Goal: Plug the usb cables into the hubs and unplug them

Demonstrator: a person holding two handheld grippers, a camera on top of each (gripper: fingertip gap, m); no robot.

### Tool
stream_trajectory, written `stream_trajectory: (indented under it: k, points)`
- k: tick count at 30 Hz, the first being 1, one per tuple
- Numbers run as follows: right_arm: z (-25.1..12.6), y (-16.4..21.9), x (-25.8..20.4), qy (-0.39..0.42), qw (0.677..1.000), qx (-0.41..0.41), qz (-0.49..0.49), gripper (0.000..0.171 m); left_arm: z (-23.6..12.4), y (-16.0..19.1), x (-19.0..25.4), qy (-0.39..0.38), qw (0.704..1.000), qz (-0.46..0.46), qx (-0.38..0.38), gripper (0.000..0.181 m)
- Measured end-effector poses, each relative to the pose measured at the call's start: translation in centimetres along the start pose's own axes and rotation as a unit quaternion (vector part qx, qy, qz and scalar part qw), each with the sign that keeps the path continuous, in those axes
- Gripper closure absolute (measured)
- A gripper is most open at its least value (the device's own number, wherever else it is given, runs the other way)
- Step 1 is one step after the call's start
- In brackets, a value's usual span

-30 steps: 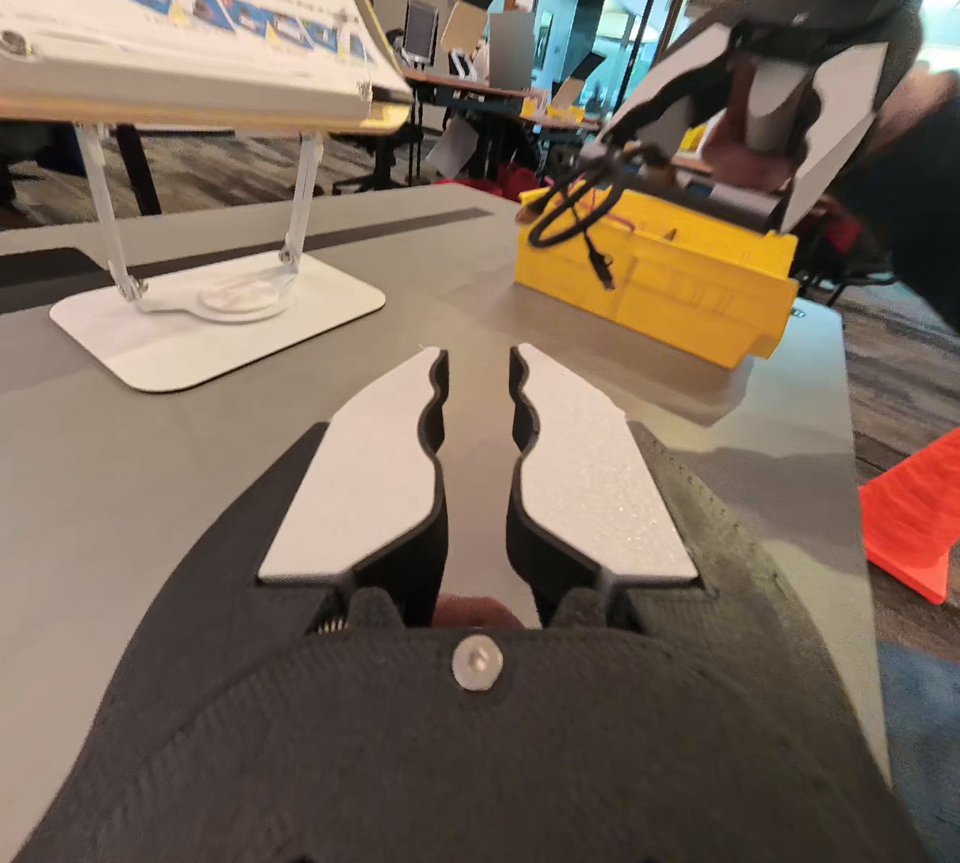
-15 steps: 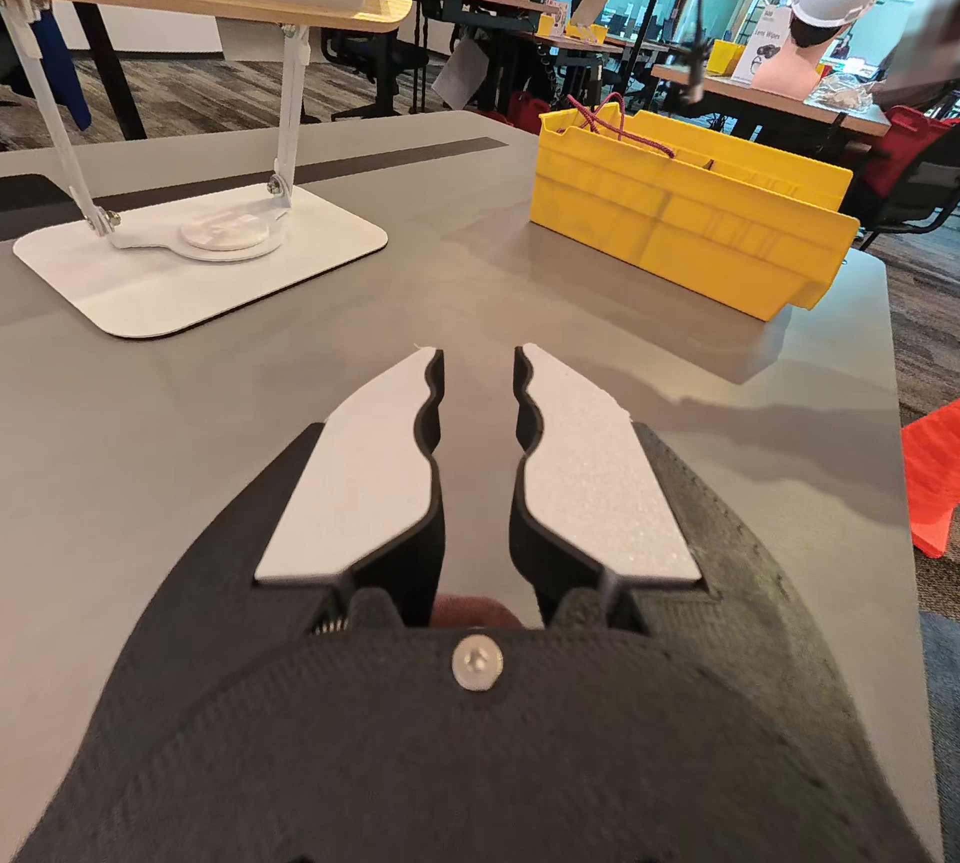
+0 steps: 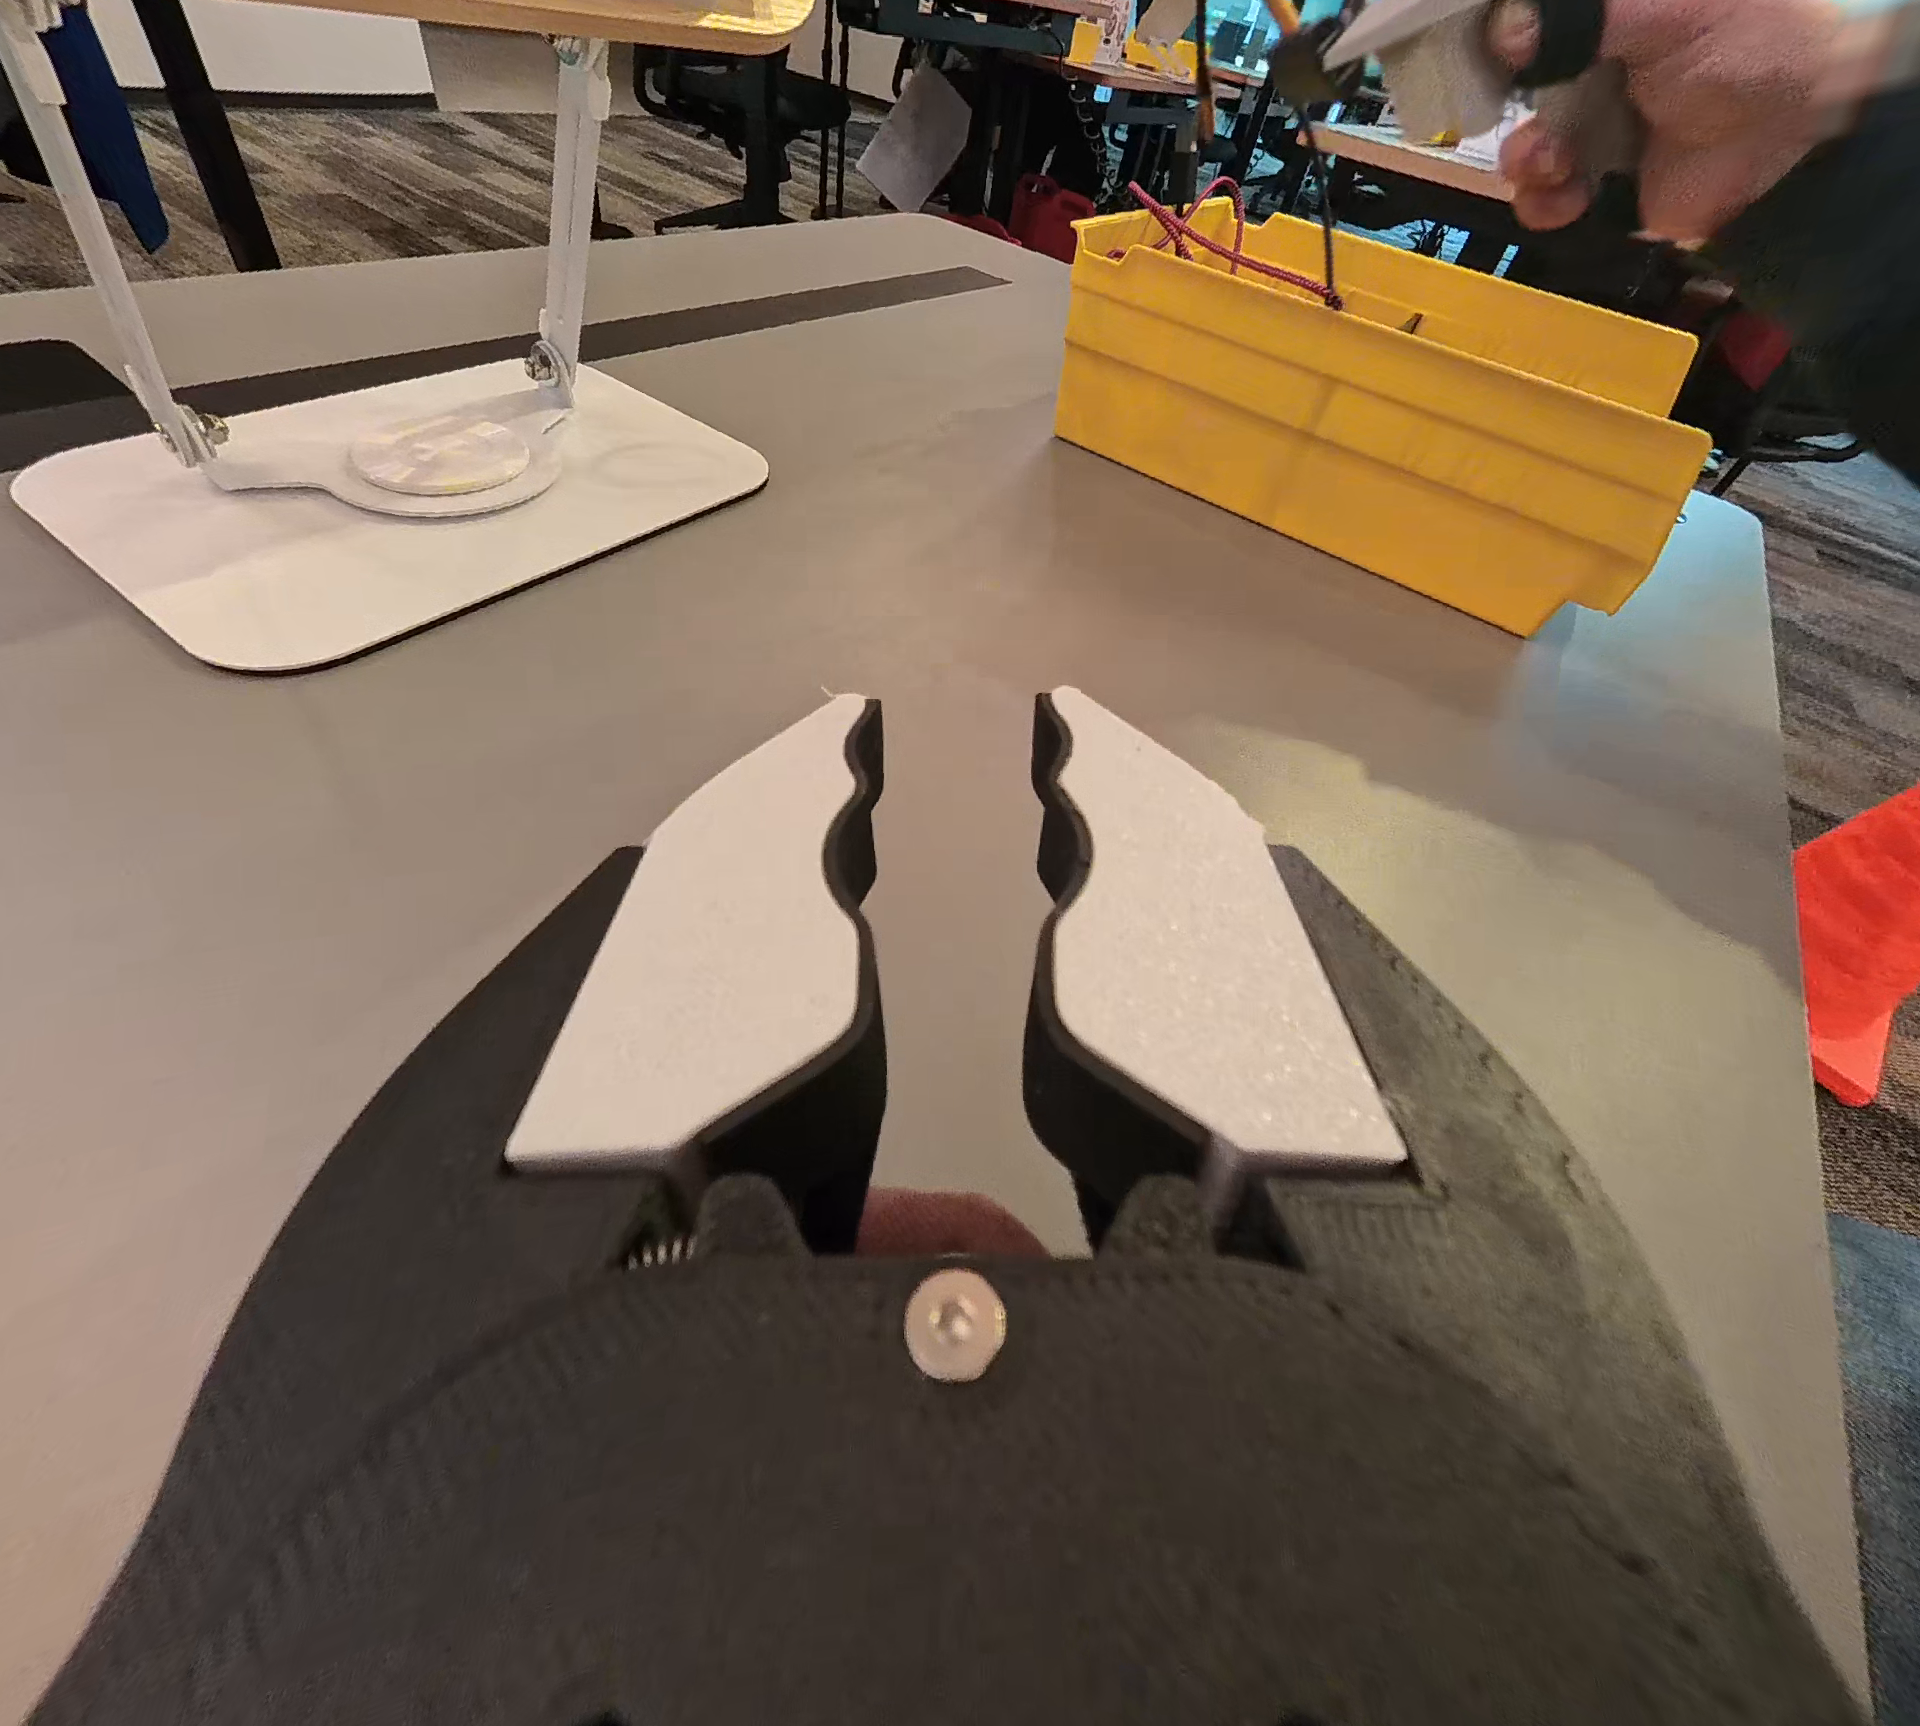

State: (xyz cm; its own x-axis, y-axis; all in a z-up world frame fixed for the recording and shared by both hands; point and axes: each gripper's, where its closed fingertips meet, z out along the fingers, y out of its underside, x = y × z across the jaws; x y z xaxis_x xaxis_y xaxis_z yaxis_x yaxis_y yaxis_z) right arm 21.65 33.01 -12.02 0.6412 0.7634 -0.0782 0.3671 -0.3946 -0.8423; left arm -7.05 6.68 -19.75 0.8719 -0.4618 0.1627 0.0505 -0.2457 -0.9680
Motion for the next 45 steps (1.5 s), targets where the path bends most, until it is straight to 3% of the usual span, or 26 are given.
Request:
stream_trajectory:
  k: [13,25,28,34,45]
  points:
    - [3.9,9.7,3.3,0.079,0.979,-0.188,-0.004,0.054,0.2,0.1,0.0,-0.001,1.000,-0.001,-0.006,0.153]
    - [4.7,12.9,2.6,0.013,0.937,-0.349,0.032,0.053,0.2,0.3,0.1,-0.005,1.000,0.007,-0.013,0.151]
    - [3.9,12.6,2.1,-0.015,0.939,-0.341,0.037,0.046,0.2,0.6,0.0,-0.026,0.999,0.039,-0.026,0.146]
    - [1.2,8.2,0.3,-0.034,0.975,-0.218,0.027,0.050,0.5,0.5,0.0,-0.031,0.999,0.037,-0.026,0.139]
    - [-6.2,6.4,1.7,0.069,0.989,-0.122,-0.046,0.058,-2.2,-4.0,0.1,-0.072,0.992,0.106,-0.010,0.142]
